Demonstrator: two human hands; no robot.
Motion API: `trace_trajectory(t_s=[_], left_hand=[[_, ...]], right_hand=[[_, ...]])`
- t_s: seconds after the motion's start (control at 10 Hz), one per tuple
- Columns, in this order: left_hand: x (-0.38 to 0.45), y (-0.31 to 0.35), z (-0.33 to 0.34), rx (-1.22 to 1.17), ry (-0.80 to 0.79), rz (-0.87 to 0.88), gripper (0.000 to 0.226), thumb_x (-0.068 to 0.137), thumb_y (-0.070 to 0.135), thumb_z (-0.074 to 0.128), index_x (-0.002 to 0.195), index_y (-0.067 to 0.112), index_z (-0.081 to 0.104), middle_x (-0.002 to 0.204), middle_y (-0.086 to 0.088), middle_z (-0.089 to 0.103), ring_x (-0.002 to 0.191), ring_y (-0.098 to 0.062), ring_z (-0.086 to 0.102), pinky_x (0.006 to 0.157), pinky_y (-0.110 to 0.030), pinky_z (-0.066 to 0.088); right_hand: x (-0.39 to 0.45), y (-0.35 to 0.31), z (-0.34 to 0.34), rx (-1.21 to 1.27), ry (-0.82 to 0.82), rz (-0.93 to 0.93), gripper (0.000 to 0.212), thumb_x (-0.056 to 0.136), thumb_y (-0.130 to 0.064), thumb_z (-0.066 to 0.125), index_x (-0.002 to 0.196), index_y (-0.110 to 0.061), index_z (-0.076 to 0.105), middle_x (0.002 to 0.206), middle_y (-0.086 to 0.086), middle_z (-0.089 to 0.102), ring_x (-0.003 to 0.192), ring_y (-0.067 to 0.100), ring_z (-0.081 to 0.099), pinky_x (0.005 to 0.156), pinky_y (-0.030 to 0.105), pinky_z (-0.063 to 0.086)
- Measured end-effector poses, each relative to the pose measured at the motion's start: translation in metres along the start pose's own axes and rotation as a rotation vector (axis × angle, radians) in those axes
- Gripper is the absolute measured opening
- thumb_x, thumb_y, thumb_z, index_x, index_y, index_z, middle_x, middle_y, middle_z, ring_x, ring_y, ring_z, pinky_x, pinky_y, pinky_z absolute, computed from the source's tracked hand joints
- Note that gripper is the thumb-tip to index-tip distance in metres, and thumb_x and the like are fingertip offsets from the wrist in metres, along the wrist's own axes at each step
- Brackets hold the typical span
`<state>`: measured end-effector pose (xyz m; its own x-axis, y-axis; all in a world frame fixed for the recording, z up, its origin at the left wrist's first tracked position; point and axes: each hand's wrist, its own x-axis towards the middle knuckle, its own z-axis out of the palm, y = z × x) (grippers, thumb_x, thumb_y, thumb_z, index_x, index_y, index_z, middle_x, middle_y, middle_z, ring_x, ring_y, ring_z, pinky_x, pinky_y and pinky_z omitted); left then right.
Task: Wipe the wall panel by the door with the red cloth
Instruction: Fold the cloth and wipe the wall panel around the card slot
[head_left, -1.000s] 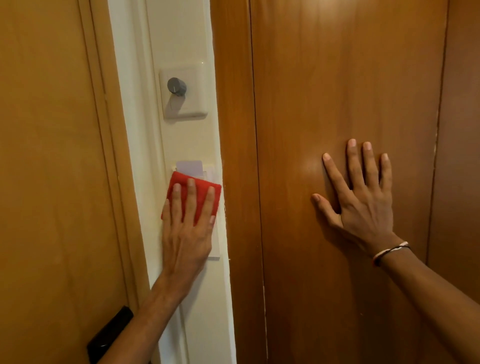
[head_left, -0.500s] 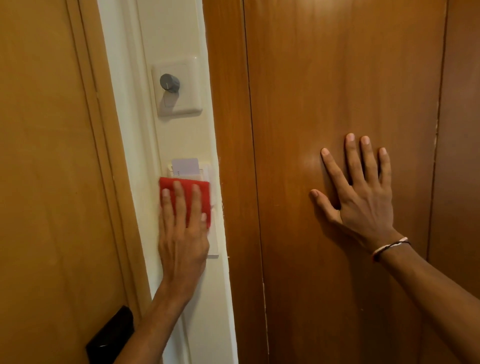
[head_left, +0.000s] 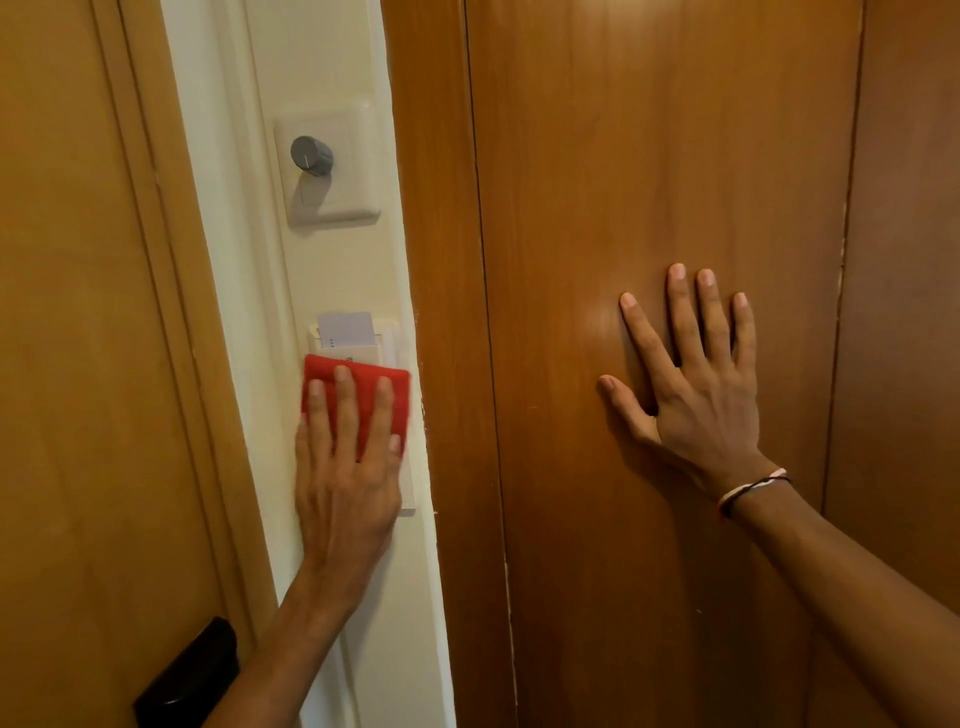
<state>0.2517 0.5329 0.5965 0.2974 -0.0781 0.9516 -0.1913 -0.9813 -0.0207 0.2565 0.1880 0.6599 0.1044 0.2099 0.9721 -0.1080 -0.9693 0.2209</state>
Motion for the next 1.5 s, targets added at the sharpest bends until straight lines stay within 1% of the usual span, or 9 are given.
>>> trace_trajectory(t_s=[0.1,0.2,0.4,0.5,0.8,1.0,1.1,1.3,1.5], left_hand=[[0.001,0.006,-0.003,-0.03,0.031,-0.221,0.06,0.108,0.035,0.031,0.16,0.013,0.011,0.167,-0.022,0.017,0.154,-0.046,0.011,0.12,-0.066,0.026],[-0.008,0.004,-0.001,0.059,-0.037,0.047,0.066,0.105,0.033,0.042,0.16,0.011,0.013,0.166,-0.023,0.015,0.154,-0.047,0.011,0.12,-0.066,0.025],[0.005,0.008,-0.009,-0.006,-0.008,-0.159,0.059,0.109,0.036,0.027,0.16,0.013,0.01,0.167,-0.022,0.015,0.155,-0.045,0.01,0.12,-0.065,0.027],[-0.013,0.011,-0.01,0.013,-0.046,-0.058,0.058,0.108,0.035,0.03,0.158,0.009,0.022,0.165,-0.024,0.021,0.153,-0.047,0.015,0.117,-0.067,0.03],[0.031,-0.002,-0.023,-0.195,0.006,-0.2,0.06,0.106,0.037,0.032,0.159,0.012,0.017,0.168,-0.019,0.017,0.155,-0.04,0.015,0.124,-0.059,0.024],[0.004,-0.018,-0.025,-0.095,-0.135,-0.074,0.064,0.104,0.029,0.049,0.156,0.004,0.021,0.166,-0.023,0.015,0.156,-0.039,0.009,0.125,-0.057,0.02],[0.035,-0.018,-0.032,-0.199,-0.089,-0.166,0.064,0.106,0.03,0.044,0.159,0.008,0.015,0.168,-0.018,0.013,0.157,-0.036,0.011,0.126,-0.053,0.021],[-0.022,-0.01,-0.02,0.008,-0.31,-0.141,0.061,0.108,0.04,0.017,0.159,0.008,0.01,0.168,-0.021,-0.005,0.155,-0.039,-0.014,0.128,-0.054,0.004],[-0.022,0.012,-0.015,-0.012,-0.131,-0.184,0.061,0.106,0.037,0.032,0.16,0.014,0.016,0.168,-0.02,0.014,0.155,-0.043,0.007,0.121,-0.065,0.023]], right_hand=[[0.0,-0.001,-0.001,0.003,0.003,0.001,0.083,0.098,-0.071,0.038,0.166,-0.026,0.024,0.172,0.02,0.021,0.161,0.041,0.019,0.131,0.06,0.014],[0.001,-0.001,-0.001,0.01,-0.006,0.008,0.082,0.098,-0.072,0.037,0.165,-0.025,0.025,0.172,0.021,0.022,0.16,0.041,0.019,0.13,0.061,0.015],[0.002,-0.001,-0.002,0.007,-0.002,0.011,0.082,0.099,-0.071,0.036,0.165,-0.025,0.027,0.172,0.021,0.023,0.16,0.041,0.021,0.13,0.061,0.016],[0.001,-0.001,-0.003,0.002,-0.005,0.011,0.082,0.098,-0.072,0.036,0.165,-0.025,0.027,0.172,0.021,0.023,0.16,0.041,0.02,0.13,0.061,0.016],[0.0,-0.003,-0.001,0.014,0.007,0.012,0.081,0.098,-0.071,0.038,0.165,-0.025,0.027,0.172,0.021,0.024,0.16,0.041,0.021,0.13,0.06,0.016],[-0.001,-0.003,-0.001,0.005,0.017,0.017,0.081,0.099,-0.07,0.04,0.165,-0.026,0.025,0.172,0.02,0.023,0.16,0.04,0.02,0.13,0.06,0.016],[0.001,-0.003,-0.001,0.011,0.012,0.017,0.081,0.099,-0.07,0.039,0.166,-0.026,0.024,0.172,0.02,0.022,0.161,0.04,0.019,0.13,0.06,0.016],[-0.001,-0.002,-0.001,0.01,-0.005,0.018,0.082,0.099,-0.071,0.037,0.166,-0.027,0.021,0.173,0.02,0.02,0.161,0.04,0.017,0.13,0.06,0.016],[-0.001,-0.002,0.0,0.02,0.0,0.016,0.082,0.099,-0.07,0.037,0.167,-0.027,0.019,0.174,0.019,0.018,0.162,0.039,0.016,0.129,0.062,0.017]])
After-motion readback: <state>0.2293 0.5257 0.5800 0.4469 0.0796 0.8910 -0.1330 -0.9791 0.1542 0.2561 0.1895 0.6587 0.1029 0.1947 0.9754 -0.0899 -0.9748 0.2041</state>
